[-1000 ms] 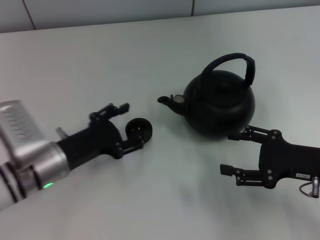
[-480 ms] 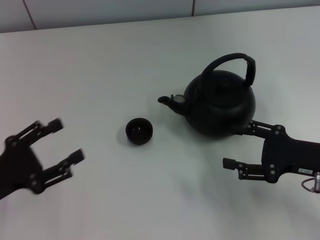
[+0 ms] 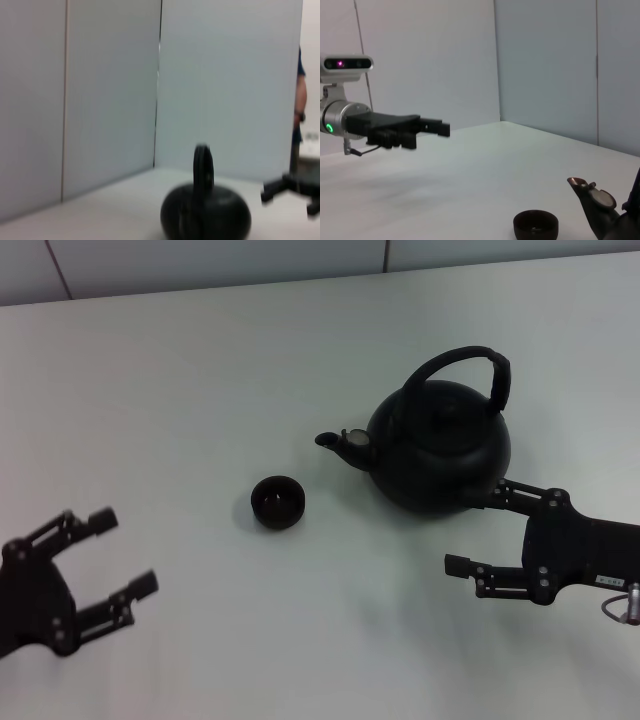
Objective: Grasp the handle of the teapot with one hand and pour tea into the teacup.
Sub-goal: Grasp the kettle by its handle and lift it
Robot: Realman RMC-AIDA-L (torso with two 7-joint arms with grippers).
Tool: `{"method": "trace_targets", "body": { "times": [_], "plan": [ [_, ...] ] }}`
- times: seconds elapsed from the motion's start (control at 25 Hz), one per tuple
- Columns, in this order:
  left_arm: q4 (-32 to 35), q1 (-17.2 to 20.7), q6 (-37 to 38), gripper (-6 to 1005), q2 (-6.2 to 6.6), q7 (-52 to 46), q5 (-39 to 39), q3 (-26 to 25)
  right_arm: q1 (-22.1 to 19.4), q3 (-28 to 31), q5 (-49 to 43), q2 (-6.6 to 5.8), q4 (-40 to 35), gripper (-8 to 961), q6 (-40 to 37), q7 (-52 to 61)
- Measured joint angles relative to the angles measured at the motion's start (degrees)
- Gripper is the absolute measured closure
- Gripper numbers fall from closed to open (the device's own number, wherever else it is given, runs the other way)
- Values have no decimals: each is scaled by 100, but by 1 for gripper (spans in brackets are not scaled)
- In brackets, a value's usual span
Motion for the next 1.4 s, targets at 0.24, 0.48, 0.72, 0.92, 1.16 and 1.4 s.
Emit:
{"method": "trace_targets", "body": {
  "times": [0.24, 0.48, 0.72, 0.92, 1.16, 1.4],
  "plan": [
    [282, 138, -515, 187, -10, 66, 432, 76, -10, 0, 0, 2, -2, 136, 4, 0],
    [286, 135, -562, 187, -17, 70, 481, 72, -27, -1, -1, 2, -12, 136, 4, 0],
    [291, 121, -555, 186, -36, 73, 468, 45, -52, 1, -1, 9, -4, 136, 2, -100],
    [285, 112, -547, 187, -58, 72, 453, 34, -82, 522, 90, 47, 439, 137, -40, -393],
    [246, 118, -544, 187, -60, 59, 443, 31, -306, 2094, 1281, 44, 2642, 137, 59, -2313],
    [233, 115, -539, 187, -60, 41, 440, 30, -427, 3008, 1885, 58, 4331, 137, 429, -4197]
  ]
}}
